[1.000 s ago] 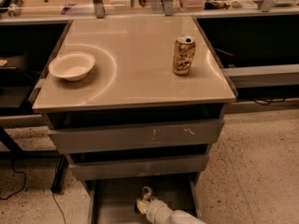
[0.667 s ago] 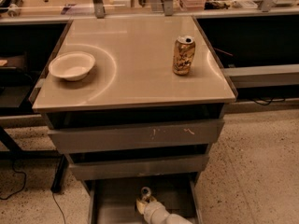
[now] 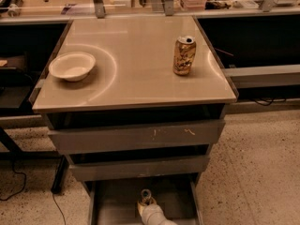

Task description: Place redbull can into bottom drawer

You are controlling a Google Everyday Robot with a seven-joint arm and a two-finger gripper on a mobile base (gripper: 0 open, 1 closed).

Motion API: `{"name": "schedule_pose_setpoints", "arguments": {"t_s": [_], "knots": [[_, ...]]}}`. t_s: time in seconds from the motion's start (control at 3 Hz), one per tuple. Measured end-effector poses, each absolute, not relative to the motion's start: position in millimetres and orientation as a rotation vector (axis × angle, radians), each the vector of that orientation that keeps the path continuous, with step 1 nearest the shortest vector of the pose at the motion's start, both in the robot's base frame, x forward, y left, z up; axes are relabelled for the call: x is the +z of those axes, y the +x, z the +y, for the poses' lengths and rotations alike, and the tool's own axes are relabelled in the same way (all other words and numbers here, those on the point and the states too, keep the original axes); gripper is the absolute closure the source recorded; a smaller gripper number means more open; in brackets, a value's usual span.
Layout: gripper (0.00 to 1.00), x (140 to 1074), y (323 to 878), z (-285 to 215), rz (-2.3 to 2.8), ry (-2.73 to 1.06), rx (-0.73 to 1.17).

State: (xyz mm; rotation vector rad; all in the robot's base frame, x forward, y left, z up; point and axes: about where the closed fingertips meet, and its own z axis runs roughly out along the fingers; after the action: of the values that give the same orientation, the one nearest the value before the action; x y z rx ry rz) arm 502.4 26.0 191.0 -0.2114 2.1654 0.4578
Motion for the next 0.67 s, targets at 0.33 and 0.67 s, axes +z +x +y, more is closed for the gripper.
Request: {"name": "schedule_pose_setpoints", "arguments": {"t_s": [0.33, 0.67], "knots": [[1.00, 187.9, 506.5, 20.8, 2.153, -0.213, 0.344], [1.00, 187.1, 512.1, 16.0, 2.137, -0.211, 0.269]]}}
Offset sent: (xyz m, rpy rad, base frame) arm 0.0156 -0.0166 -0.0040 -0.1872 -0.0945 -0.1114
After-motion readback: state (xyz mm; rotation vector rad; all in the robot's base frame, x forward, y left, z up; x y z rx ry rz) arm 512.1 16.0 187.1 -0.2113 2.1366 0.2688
